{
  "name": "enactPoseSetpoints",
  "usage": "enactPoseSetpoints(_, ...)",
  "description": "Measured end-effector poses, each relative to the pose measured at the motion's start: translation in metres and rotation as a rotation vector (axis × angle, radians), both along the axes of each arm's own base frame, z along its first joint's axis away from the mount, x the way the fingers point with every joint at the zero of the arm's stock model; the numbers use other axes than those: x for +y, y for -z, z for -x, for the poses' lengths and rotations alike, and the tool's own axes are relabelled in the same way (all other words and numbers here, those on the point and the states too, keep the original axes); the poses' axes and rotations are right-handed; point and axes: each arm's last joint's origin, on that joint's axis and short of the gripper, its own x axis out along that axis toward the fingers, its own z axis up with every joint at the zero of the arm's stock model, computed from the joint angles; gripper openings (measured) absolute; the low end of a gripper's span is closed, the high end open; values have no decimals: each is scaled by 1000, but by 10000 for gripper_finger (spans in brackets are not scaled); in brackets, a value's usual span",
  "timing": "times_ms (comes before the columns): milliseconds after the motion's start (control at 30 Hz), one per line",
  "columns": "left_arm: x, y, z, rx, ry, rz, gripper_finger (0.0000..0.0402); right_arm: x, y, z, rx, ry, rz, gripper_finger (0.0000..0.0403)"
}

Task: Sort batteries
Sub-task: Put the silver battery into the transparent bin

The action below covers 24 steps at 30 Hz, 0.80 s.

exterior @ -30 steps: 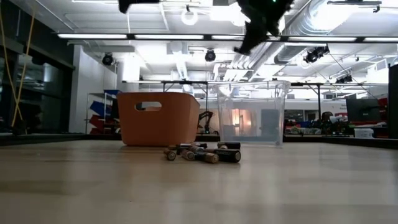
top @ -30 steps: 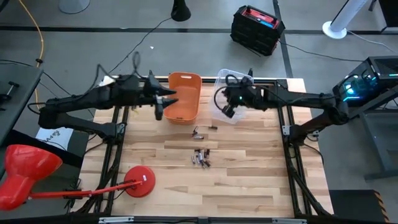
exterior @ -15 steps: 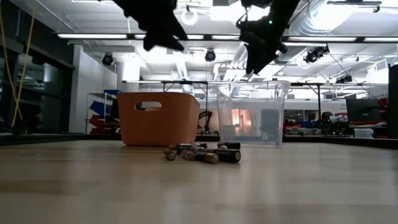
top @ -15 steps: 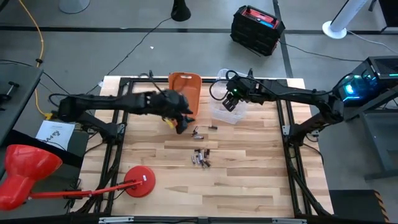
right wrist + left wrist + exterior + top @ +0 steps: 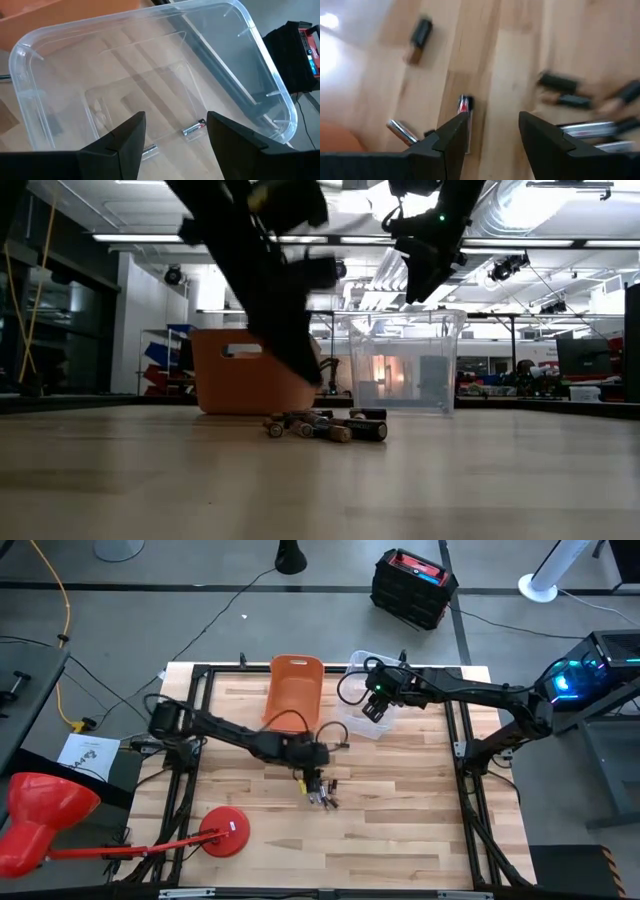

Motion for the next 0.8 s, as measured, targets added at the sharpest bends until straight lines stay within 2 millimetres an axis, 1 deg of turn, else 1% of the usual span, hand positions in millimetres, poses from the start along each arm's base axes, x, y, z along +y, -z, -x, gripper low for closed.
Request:
enactPoseSetpoints(67,4,14,-2,35,-33,-3,172,0,0,0,-3,6,-2,206)
enactPoseSetpoints(167,11,27,-4,60,-89,11,172,0,0,0,-12,18,-7,206)
enactPoseSetpoints(300,16,35,-6,68,-110,17,165,0,0,0,-29,42,-17,206)
enactPoseSetpoints(400,17,35,-7,69,-104,32,139,1,0,0,-42,44,-38,206)
enactPoseSetpoints(467,17,32,-6,63,-95,47,105,1,0,-1,-47,33,-56,206)
enactPoseSetpoints(567,16,24,-5,43,-79,82,36,2,0,-1,-50,31,-60,206)
enactPoseSetpoints(600,15,19,-4,31,-71,102,29,3,0,-1,-50,27,-60,206)
enactPoseSetpoints(667,15,3,-4,-37,-63,119,29,6,-4,1,-59,11,-57,206)
enactPoseSetpoints(733,16,-21,-3,-123,-55,107,37,8,-12,4,-92,-9,-67,206)
enactPoseSetpoints(800,20,-45,-2,-230,-42,72,42,10,-26,8,-153,-9,-66,206)
